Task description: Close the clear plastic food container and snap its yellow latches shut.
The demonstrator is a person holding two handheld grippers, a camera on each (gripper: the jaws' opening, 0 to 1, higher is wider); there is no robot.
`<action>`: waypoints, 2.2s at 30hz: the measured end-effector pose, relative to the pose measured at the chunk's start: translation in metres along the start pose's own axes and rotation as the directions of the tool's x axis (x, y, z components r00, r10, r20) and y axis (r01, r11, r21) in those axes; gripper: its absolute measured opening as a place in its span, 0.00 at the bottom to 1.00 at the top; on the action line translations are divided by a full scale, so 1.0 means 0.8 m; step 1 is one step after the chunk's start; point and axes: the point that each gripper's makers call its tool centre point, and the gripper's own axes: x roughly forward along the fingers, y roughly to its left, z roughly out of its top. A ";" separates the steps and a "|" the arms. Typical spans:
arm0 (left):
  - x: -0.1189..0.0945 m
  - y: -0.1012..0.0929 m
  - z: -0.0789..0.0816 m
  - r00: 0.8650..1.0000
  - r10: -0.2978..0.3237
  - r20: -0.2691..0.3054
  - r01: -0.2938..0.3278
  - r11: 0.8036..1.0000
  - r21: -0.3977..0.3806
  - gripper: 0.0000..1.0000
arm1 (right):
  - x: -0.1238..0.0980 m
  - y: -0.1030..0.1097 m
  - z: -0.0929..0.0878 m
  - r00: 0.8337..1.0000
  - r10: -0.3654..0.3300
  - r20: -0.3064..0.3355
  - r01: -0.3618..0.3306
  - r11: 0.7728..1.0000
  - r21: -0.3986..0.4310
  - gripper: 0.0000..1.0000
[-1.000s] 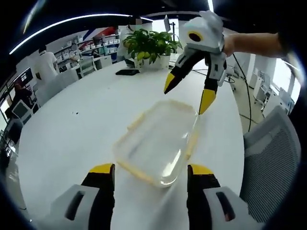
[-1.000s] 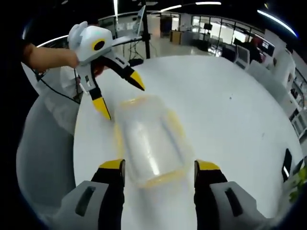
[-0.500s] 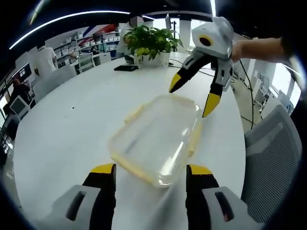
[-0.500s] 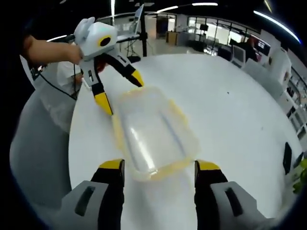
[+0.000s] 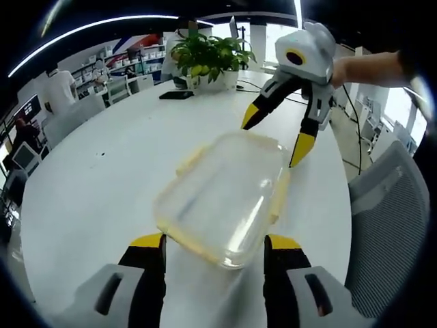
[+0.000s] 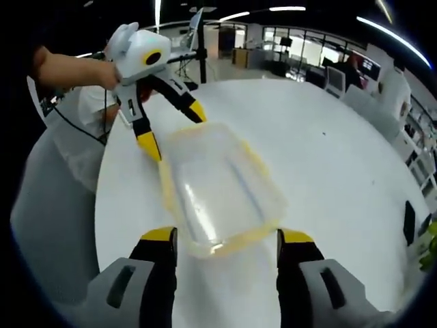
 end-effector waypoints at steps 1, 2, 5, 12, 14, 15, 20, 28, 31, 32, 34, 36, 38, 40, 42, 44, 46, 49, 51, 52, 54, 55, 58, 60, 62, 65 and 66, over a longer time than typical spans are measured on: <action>-0.001 0.000 -0.001 1.000 0.000 -0.002 0.000 1.000 0.000 0.53 | 0.001 0.001 0.001 1.000 0.001 0.000 -0.001 1.000 -0.002 0.56; -0.003 0.001 -0.002 1.000 0.000 -0.005 0.000 1.000 0.001 0.53 | 0.002 0.003 0.003 1.000 0.002 -0.001 -0.002 1.000 -0.005 0.56; -0.007 0.003 -0.007 1.000 0.001 -0.011 -0.001 1.000 0.000 0.53 | 0.005 0.006 0.005 1.000 0.003 -0.003 -0.003 1.000 -0.013 0.56; -0.015 0.010 -0.015 1.000 0.006 -0.022 -0.006 1.000 -0.003 0.53 | 0.014 0.011 0.016 1.000 0.004 -0.002 -0.004 1.000 -0.019 0.56; -0.017 0.012 -0.017 1.000 0.007 -0.026 -0.008 1.000 -0.005 0.53 | 0.016 0.012 0.018 1.000 0.004 0.000 -0.004 1.000 -0.019 0.56; -0.018 0.012 -0.018 1.000 0.008 -0.027 -0.008 1.000 -0.006 0.53 | 0.017 0.012 0.019 1.000 0.003 0.000 -0.003 1.000 -0.019 0.56; -0.022 0.017 -0.023 0.999 0.010 -0.033 -0.011 1.000 -0.007 0.53 | 0.022 0.016 0.025 1.000 0.002 0.003 -0.002 1.000 -0.017 0.56; -0.028 0.026 -0.030 0.999 0.018 -0.039 -0.019 1.000 -0.013 0.53 | 0.031 0.016 0.034 1.000 0.002 -0.002 -0.002 1.000 -0.025 0.56; -0.031 0.029 -0.032 0.999 0.021 -0.041 -0.022 1.000 -0.017 0.53 | 0.034 0.017 0.037 1.000 0.004 -0.002 -0.004 1.000 -0.030 0.56; -0.031 0.029 -0.033 0.999 0.021 -0.041 -0.022 1.000 -0.017 0.53 | 0.035 0.017 0.038 1.000 0.004 -0.002 -0.004 0.999 -0.032 0.56; -0.032 0.031 -0.033 0.999 0.023 -0.039 -0.024 1.000 -0.019 0.53 | 0.037 0.015 0.040 1.000 0.002 0.001 -0.002 1.000 -0.029 0.56; -0.031 0.035 -0.033 0.999 0.025 -0.038 -0.026 0.999 -0.022 0.53 | 0.038 0.014 0.042 1.000 -0.001 0.003 0.001 1.000 -0.024 0.56; -0.030 0.037 -0.032 0.999 0.027 -0.037 -0.028 0.999 -0.024 0.53 | 0.039 0.013 0.042 1.000 -0.003 0.002 0.003 1.000 -0.024 0.56; -0.030 0.039 -0.032 0.999 0.026 -0.036 -0.027 0.999 -0.025 0.53 | 0.040 0.012 0.043 1.000 -0.002 -0.001 0.002 1.000 -0.026 0.56; -0.029 0.040 -0.032 0.999 0.026 -0.036 -0.026 0.999 -0.025 0.53 | 0.040 0.011 0.043 1.000 -0.003 -0.003 0.003 1.000 -0.028 0.56; -0.030 0.040 -0.032 0.999 0.026 -0.036 -0.027 0.999 -0.026 0.53 | 0.041 0.011 0.043 1.000 -0.003 -0.003 0.003 1.000 -0.026 0.56; -0.030 0.039 -0.032 0.999 0.028 -0.035 -0.029 0.999 -0.028 0.53 | 0.041 0.012 0.043 1.000 -0.005 -0.005 0.004 1.000 -0.028 0.56; -0.030 0.040 -0.033 0.999 0.029 -0.035 -0.030 0.999 -0.028 0.53 | 0.041 0.014 0.043 1.000 -0.003 -0.002 0.003 1.000 -0.024 0.57; -0.031 0.039 -0.033 0.999 0.029 -0.035 -0.030 0.999 -0.029 0.53 | 0.041 0.015 0.043 1.000 -0.004 -0.001 0.004 1.000 -0.027 0.57; -0.031 0.039 -0.034 0.999 0.029 -0.034 -0.030 0.999 -0.029 0.53 | 0.041 0.015 0.044 1.000 -0.004 -0.001 0.004 1.000 -0.028 0.57; -0.031 0.038 -0.034 0.999 0.028 -0.035 -0.029 0.999 -0.037 0.53 | 0.041 0.016 0.044 1.000 -0.003 0.000 0.003 1.000 -0.027 0.57; -0.031 0.038 -0.034 0.999 0.029 -0.033 -0.031 0.999 -0.040 0.53 | 0.041 0.016 0.044 1.000 -0.003 -0.001 0.003 1.000 -0.030 0.57; -0.030 0.038 -0.034 0.999 0.035 -0.027 -0.036 0.998 -0.053 0.54 | 0.040 0.015 0.043 1.000 -0.004 -0.006 0.003 0.999 -0.038 0.57; -0.030 0.038 -0.033 0.999 0.044 -0.016 -0.045 0.997 -0.058 0.55 | 0.038 0.014 0.048 1.000 -0.013 0.016 0.014 0.999 -0.039 0.61; -0.032 0.038 -0.032 0.999 0.053 -0.002 -0.053 0.996 -0.072 0.59 | 0.035 0.014 0.050 0.999 -0.017 0.027 0.018 1.000 -0.020 0.66; -0.039 0.038 -0.031 0.998 0.065 0.025 -0.062 0.992 -0.110 0.64 | 0.029 0.012 0.053 0.998 -0.038 0.046 0.039 0.999 -0.008 0.69; -0.042 0.038 -0.031 0.997 0.070 0.035 -0.066 0.991 -0.120 0.65 | 0.026 0.013 0.053 0.998 -0.042 0.055 0.042 0.999 -0.005 0.70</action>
